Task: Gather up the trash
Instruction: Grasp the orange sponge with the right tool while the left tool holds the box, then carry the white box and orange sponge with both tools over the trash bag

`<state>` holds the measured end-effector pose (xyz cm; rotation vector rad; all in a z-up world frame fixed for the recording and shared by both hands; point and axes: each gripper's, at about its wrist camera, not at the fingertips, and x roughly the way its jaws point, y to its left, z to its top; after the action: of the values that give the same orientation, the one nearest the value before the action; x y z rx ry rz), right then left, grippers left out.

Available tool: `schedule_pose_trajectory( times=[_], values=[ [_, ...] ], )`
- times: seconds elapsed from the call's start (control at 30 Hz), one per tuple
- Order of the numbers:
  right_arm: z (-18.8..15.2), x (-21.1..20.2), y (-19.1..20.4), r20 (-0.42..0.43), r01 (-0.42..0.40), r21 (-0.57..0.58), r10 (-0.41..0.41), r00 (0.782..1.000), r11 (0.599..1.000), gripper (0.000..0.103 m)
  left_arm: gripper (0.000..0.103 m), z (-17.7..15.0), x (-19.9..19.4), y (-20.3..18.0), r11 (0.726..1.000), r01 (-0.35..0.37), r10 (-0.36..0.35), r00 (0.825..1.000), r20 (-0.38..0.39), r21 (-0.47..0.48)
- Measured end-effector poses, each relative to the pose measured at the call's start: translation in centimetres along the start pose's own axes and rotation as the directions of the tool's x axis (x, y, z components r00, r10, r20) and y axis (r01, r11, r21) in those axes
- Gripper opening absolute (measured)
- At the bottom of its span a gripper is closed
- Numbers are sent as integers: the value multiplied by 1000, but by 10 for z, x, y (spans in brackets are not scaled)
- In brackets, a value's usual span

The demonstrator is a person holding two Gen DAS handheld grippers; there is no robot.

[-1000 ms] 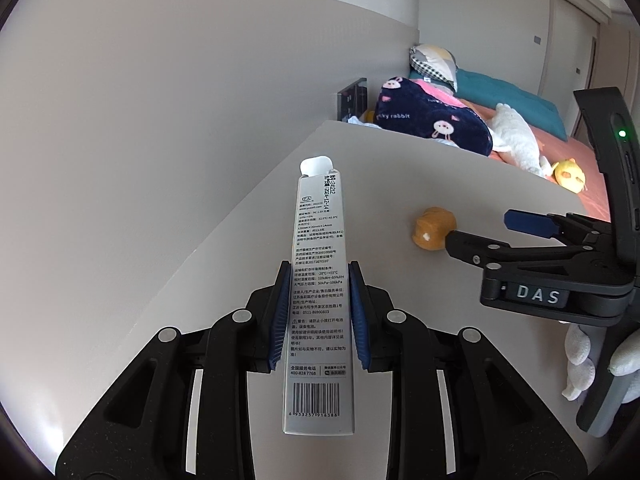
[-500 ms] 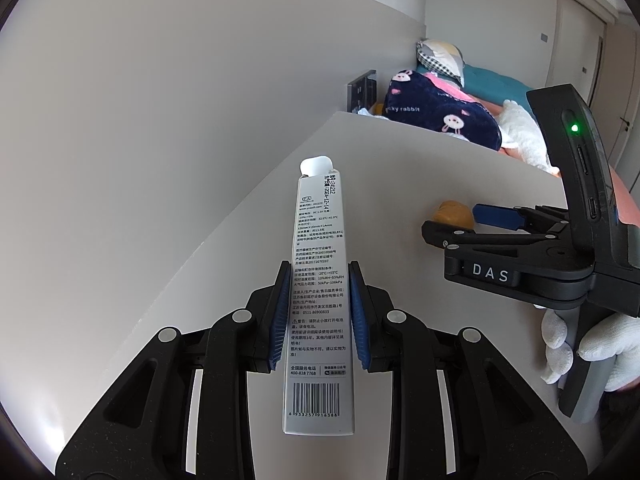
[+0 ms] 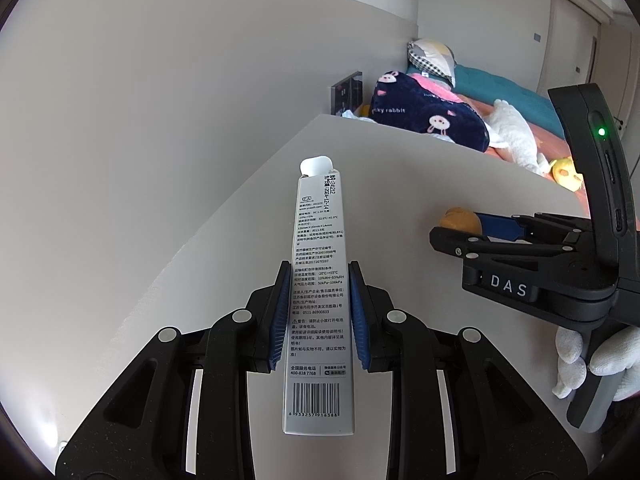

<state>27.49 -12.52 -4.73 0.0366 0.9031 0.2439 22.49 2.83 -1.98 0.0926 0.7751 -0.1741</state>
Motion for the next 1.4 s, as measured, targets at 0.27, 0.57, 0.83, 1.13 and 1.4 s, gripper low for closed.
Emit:
schedule_pose_trajectory(
  times=[0.27, 0.57, 0.83, 1.13, 1.4],
  values=[
    [-10, -51, -21, 37, 10, 8, -10, 999, 1000, 47, 27, 1, -29, -29, 999, 26, -26, 999, 21, 20],
    [-27, -106, -36, 87, 36, 1, -36, 996, 999, 47, 27, -4, -66, -68, 996, 57, -60, 997, 48, 68],
    [-42, -143, -51, 110, 69, 8, -69, 992, 998, 47, 27, -7, -94, -98, 992, 87, -94, 993, 69, 97],
    [-68, -182, -70, 136, 92, 37, -96, 986, 995, 47, 27, -18, -117, -123, 988, 103, -112, 991, 78, 112],
    [-91, -210, -87, 147, 119, 54, -126, 981, 991, 47, 27, -27, -134, -149, 980, 135, -148, 985, 85, 144]
  ],
)
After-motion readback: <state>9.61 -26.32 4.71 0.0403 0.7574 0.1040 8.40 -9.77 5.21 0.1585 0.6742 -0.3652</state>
